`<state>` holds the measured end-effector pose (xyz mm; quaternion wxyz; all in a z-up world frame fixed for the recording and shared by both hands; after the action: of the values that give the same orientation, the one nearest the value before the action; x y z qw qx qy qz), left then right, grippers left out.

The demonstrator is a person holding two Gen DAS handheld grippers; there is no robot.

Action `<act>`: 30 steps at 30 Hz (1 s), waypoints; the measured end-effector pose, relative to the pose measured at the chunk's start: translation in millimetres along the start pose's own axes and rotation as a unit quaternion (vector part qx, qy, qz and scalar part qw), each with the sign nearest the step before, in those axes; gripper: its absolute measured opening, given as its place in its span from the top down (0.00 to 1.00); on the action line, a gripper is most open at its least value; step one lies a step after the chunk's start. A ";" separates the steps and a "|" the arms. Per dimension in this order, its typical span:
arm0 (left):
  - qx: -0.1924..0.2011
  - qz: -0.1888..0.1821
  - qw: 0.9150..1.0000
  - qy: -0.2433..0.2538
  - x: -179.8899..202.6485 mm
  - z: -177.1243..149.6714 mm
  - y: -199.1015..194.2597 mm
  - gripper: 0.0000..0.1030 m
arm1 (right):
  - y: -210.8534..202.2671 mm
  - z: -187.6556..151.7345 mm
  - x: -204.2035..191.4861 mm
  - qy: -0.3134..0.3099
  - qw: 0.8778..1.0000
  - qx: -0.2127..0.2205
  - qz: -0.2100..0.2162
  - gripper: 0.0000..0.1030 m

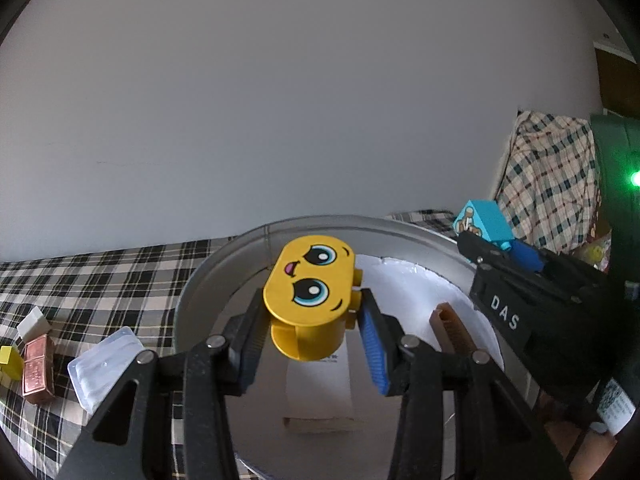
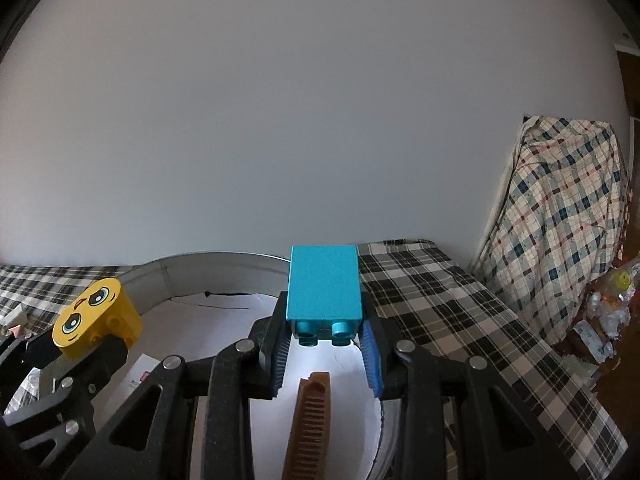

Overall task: Organize rigid objects
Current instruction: 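Carry the teal block and yellow face box over the tin with both tools, then open both tools to release the teal block and yellow box into the tin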

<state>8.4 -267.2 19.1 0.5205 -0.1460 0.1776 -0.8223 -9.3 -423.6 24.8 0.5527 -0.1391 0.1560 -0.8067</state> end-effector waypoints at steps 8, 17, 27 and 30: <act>-0.023 0.001 1.000 0.004 2.7 -2.7 7.5 0.58 | 5.6 -2.0 3.5 0.012 1.000 -0.022 0.003 0.67; -0.031 0.009 0.999 0.008 5.1 -1.8 11.8 0.47 | 7.3 -2.5 2.2 0.021 0.999 -0.025 0.010 0.67; 0.024 0.032 0.999 0.023 3.8 1.1 -8.5 0.00 | -3.7 0.5 9.8 0.051 0.999 0.009 0.000 0.24; 0.022 0.030 0.999 0.021 2.2 1.5 -9.3 0.00 | -4.7 1.3 12.0 0.058 0.998 0.013 -0.004 0.24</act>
<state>0.6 -265.7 24.7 0.5445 -0.1116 0.1749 -0.8127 -17.0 -433.4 28.5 0.5415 -0.0853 0.1763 -0.8176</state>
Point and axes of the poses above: each gripper's, at about its wrist camera, not at the fingertips, and y roughly the way its jaws point, x to its right, z to its top, the point moved 1 cm from there along y, roughly the way its jaws point, and after that the axes turned 2 degrees about x, right-handed, at the moved point
